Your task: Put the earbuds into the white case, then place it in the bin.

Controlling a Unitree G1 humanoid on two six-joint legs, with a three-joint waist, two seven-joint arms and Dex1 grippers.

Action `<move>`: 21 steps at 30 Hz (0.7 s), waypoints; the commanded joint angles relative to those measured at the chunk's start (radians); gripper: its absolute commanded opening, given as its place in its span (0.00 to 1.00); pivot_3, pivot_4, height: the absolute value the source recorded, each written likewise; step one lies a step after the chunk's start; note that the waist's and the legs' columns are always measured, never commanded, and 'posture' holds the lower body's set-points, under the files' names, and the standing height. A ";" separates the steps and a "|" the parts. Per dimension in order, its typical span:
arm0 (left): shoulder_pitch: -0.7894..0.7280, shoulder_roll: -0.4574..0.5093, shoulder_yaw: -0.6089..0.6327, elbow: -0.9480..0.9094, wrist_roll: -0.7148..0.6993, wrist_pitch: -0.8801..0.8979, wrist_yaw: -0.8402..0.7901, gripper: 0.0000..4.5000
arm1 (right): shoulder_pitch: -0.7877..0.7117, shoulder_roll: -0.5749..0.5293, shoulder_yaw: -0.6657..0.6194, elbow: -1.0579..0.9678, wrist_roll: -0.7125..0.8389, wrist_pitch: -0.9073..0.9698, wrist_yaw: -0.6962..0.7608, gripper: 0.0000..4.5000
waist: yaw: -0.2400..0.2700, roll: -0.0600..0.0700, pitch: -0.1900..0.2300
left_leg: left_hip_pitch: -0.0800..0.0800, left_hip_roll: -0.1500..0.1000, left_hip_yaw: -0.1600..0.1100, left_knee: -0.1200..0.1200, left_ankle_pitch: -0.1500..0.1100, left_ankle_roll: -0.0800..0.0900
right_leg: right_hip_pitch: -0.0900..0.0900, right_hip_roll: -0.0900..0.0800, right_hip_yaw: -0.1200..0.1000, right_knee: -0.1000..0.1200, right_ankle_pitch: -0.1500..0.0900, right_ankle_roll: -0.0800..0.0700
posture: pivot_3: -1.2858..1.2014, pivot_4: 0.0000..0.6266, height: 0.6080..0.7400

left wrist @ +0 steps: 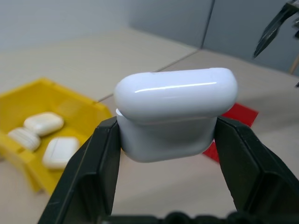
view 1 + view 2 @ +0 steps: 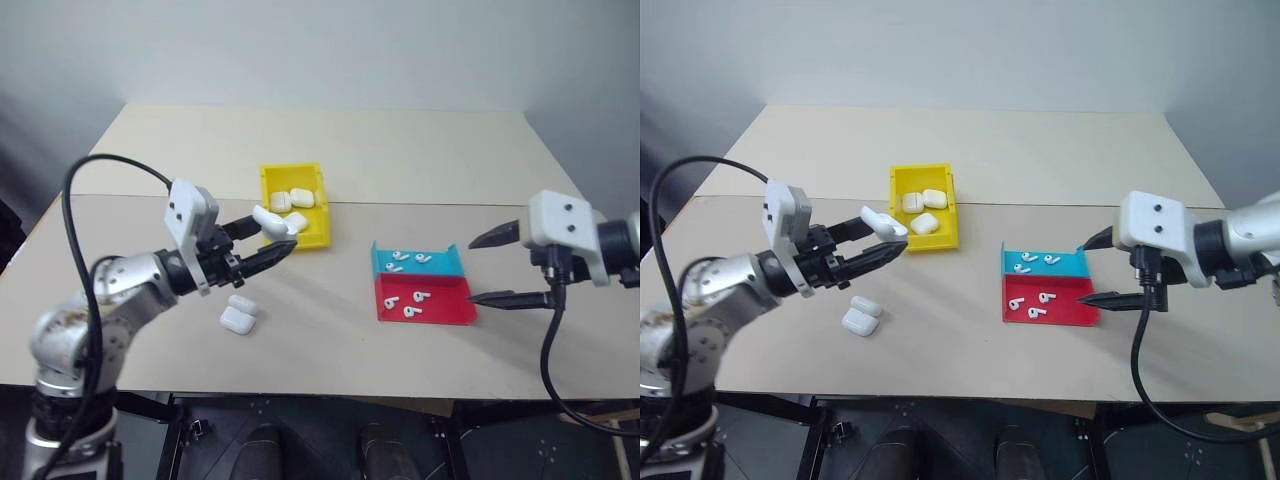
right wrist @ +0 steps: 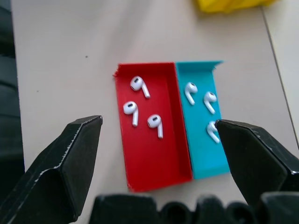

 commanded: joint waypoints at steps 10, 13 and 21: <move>0.101 -0.112 -0.107 0.186 0.031 -0.434 -0.446 0.61 | -0.144 0.111 0.291 -0.021 -0.272 -0.006 0.032 0.73 | -0.007 0.001 0.000 | 0.001 0.000 0.000 0.001 0.000 0.000 | 0.000 0.001 0.000 0.001 0.000 0.000 | 0.52 0.24 1.00; 0.110 -0.078 -0.122 0.206 0.048 -0.461 -0.511 0.61 | -0.158 0.141 0.336 -0.001 -0.323 -0.029 0.047 0.73 | -0.005 0.001 0.000 | 0.000 0.001 -0.001 0.000 0.000 0.000 | -0.001 0.001 0.000 0.001 0.000 0.000 | 0.52 0.24 1.00; 0.124 -0.040 -0.137 0.217 0.065 -0.498 -0.573 0.61 | -0.176 0.221 0.392 0.044 -0.413 -0.051 0.054 0.61 | -0.004 0.001 0.000 | 0.000 0.001 -0.001 0.000 0.000 0.000 | -0.001 0.001 0.000 0.001 0.000 0.000 | 0.52 0.24 1.00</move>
